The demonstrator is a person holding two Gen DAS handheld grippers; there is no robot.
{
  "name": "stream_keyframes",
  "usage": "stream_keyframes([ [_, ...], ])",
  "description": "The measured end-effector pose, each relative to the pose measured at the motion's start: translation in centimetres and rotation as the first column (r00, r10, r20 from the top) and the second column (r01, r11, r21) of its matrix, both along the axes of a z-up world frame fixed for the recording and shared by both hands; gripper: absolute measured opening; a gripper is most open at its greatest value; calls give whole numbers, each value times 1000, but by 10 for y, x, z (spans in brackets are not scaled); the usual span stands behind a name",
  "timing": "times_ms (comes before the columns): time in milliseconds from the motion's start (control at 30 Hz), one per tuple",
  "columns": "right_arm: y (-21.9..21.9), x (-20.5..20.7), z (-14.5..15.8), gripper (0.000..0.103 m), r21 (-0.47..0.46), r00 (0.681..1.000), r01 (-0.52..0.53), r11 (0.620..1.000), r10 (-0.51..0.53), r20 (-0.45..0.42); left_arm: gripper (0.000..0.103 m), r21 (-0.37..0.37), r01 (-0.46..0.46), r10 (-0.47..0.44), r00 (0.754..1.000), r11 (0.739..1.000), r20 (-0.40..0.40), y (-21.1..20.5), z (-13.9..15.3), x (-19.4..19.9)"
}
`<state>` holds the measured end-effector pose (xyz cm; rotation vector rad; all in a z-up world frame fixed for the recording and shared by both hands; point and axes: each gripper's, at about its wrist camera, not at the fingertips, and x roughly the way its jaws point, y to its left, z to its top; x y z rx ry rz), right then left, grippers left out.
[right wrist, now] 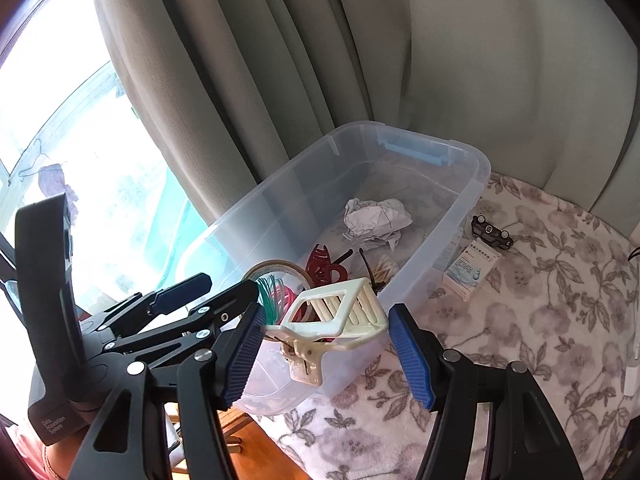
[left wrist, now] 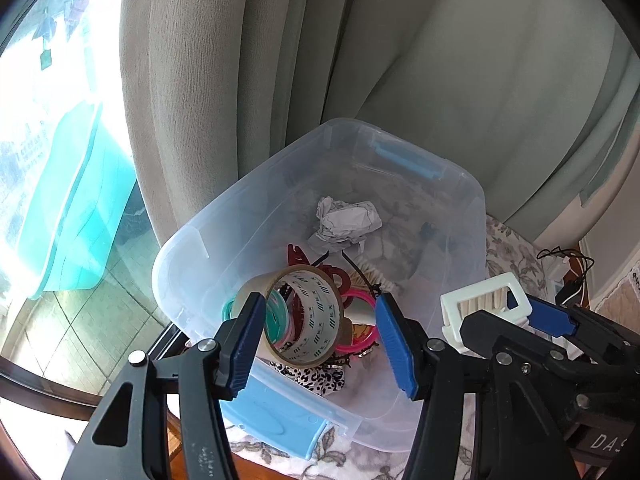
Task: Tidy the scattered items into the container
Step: 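Open both tools to drop the tape roll and cream holder into the bin, then move both tools away from the bin toward the black toy car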
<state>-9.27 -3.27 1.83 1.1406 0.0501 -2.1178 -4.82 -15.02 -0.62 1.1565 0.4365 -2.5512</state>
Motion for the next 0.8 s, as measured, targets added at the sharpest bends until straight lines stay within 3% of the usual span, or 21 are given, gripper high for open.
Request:
stream_keyframes([
  [167, 2, 1, 2, 75, -29, 1000, -2, 1000, 1, -9, 59, -5, -12, 12, 1000, 1000, -1, -3, 2, 2],
  [800, 24, 9, 3, 76, -43, 1000, 26, 999, -27, -9, 59, -29, 26, -26, 1000, 999, 9, 10, 4, 2],
])
